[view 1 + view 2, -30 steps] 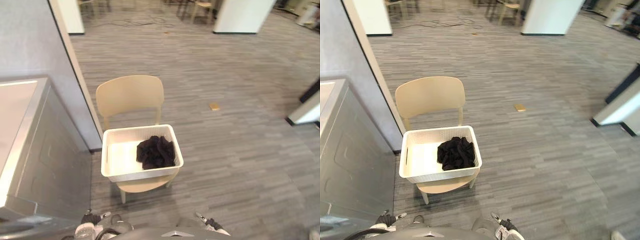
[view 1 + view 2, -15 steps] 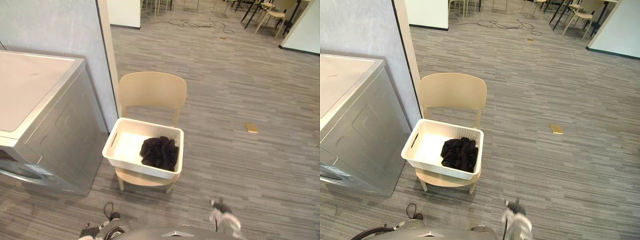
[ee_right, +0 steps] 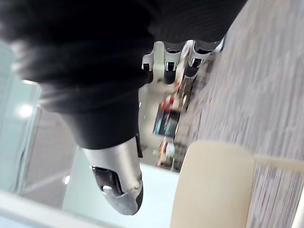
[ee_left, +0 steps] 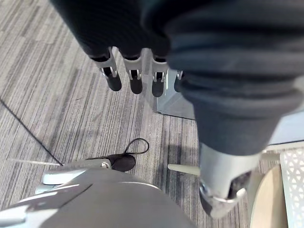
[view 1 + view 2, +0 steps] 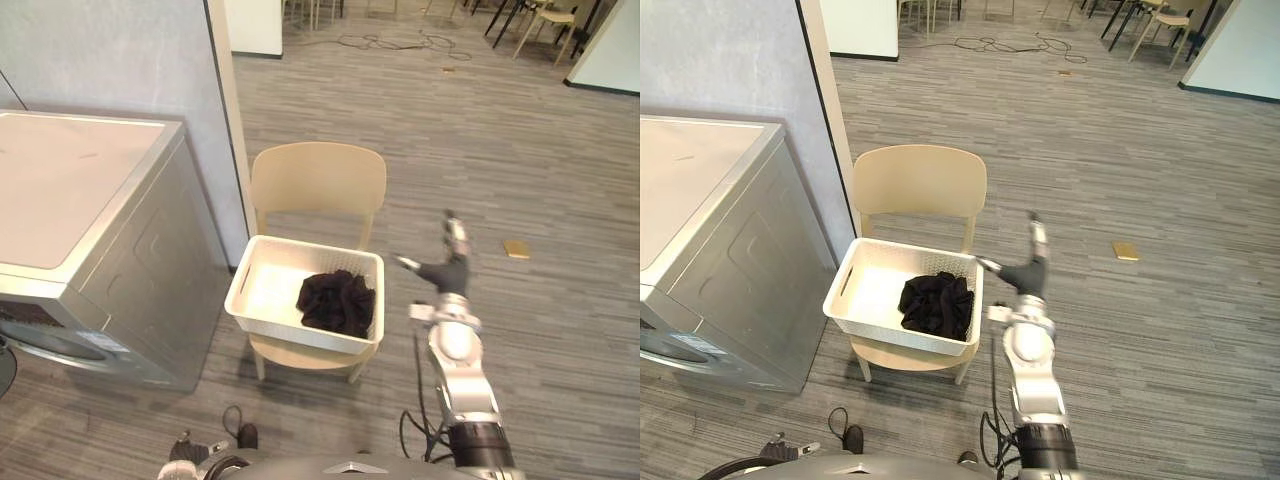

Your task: Pick up the laundry basket with both hands and put the clothes into the washing machine.

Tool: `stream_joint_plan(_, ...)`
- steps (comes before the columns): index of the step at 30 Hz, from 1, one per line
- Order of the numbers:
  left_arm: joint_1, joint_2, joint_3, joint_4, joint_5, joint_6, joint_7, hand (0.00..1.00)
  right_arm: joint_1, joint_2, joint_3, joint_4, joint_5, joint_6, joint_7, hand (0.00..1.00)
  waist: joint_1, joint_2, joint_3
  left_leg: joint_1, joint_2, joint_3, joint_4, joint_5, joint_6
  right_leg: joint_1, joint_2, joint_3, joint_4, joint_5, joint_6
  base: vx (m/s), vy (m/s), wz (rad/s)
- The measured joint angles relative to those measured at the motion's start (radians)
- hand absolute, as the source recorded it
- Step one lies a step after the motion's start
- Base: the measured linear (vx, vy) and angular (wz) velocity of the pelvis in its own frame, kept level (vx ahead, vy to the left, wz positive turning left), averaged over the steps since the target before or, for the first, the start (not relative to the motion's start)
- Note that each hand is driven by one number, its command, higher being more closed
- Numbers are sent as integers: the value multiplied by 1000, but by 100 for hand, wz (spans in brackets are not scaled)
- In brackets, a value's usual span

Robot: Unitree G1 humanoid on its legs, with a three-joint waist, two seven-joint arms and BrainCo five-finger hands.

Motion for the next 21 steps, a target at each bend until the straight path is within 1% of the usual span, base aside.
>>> stream_joint_plan(1,-1,5,-27,-3,27,-1,-10,0,-62,-54,83,29,-41,-4,46,0,6,0,0,0,-3,2,0,4,5,0,0,0,-8,6,2,71,6,-2)
stream_joint_plan(2,-3,7,-35,-7,32,-2,-17,0,-87,-76,113,45,-46,-7,65,0,10,0,0,-1,-3,3,0,4,5,0,0,0,-12,10,2,78,-2,-3)
stream_joint_plan(3,-7,12,-54,-14,48,-3,-25,0,-142,-119,176,91,-46,-13,98,0,21,-1,1,-5,-6,5,0,4,5,-1,0,0,-18,13,2,35,-3,-2)
stream_joint_plan(4,-8,15,-63,-19,57,-5,-27,0,-170,-138,207,121,-46,-16,112,0,24,-1,1,-7,-7,5,0,4,5,-2,0,0,-20,13,2,38,-3,0)
stream_joint_plan(5,-10,19,-81,-31,68,-13,-35,0,-222,-171,262,181,-49,-21,143,0,32,-4,3,-15,-9,4,1,5,5,-9,-1,-2,-20,14,3,35,-1,0)
stream_joint_plan(6,-16,25,-96,-35,75,-23,-42,0,-270,-204,313,232,-75,-23,177,0,43,-7,12,-22,-10,4,6,6,4,-17,-2,-2,-20,16,3,31,1,0)
stream_joint_plan(7,-24,28,-100,-35,77,-24,-47,0,-300,-226,351,266,-89,-25,195,0,51,-11,20,-30,-10,2,6,8,5,-24,-2,-3,-20,18,2,16,-3,5)
stream_joint_plan(9,-44,38,-105,-36,85,-25,-53,0,-378,-261,430,352,-126,-29,245,0,57,-24,59,-41,-12,-12,6,17,2,-25,-2,-17,-20,19,2,-19,-7,17)
stream_joint_plan(11,-56,50,-123,-38,85,-28,-62,0,-426,-279,475,412,-159,-33,264,0,59,-34,87,-51,-12,-26,6,21,3,-27,-1,-32,-20,20,2,-44,-6,19)
stream_joint_plan(13,-71,59,-140,-61,85,-36,-64,0,-491,-313,527,494,-195,-36,288,0,83,-47,135,-57,-13,-32,6,27,4,-30,-1,-34,-18,23,1,-56,-2,8)
stream_joint_plan(14,-71,65,-141,-69,85,-39,-64,0,-506,-318,536,512,-204,-36,293,0,86,-49,143,-61,-14,-35,6,29,5,-34,-2,-36,-17,23,1,-65,3,9)
stream_joint_plan(16,-91,66,-149,-75,85,-54,-63,0,-563,-356,557,566,-229,-38,295,0,100,-50,163,-104,-16,-50,6,45,11,-76,-6,-48,2,24,0,-64,7,15)
stream_joint_plan(18,-113,72,-161,-75,84,-55,-62,0,-621,-390,572,619,-247,-36,294,0,103,-49,194,-121,-17,-67,6,57,11,-92,-8,-59,21,23,-1,-71,5,20)
stream_joint_plan(19,-123,74,-161,-76,84,-59,-62,0,-651,-408,572,641,-272,-33,294,0,108,-50,215,-124,-17,-70,6,61,13,-95,-8,-60,26,23,-2,-82,4,15)
stream_joint_plan(21,-138,75,-164,-76,83,-60,-60,0,-681,-429,572,667,-313,-30,293,0,112,-49,236,-130,-18,-77,6,67,17,-104,-13,-64,42,20,-4,-107,10,9)
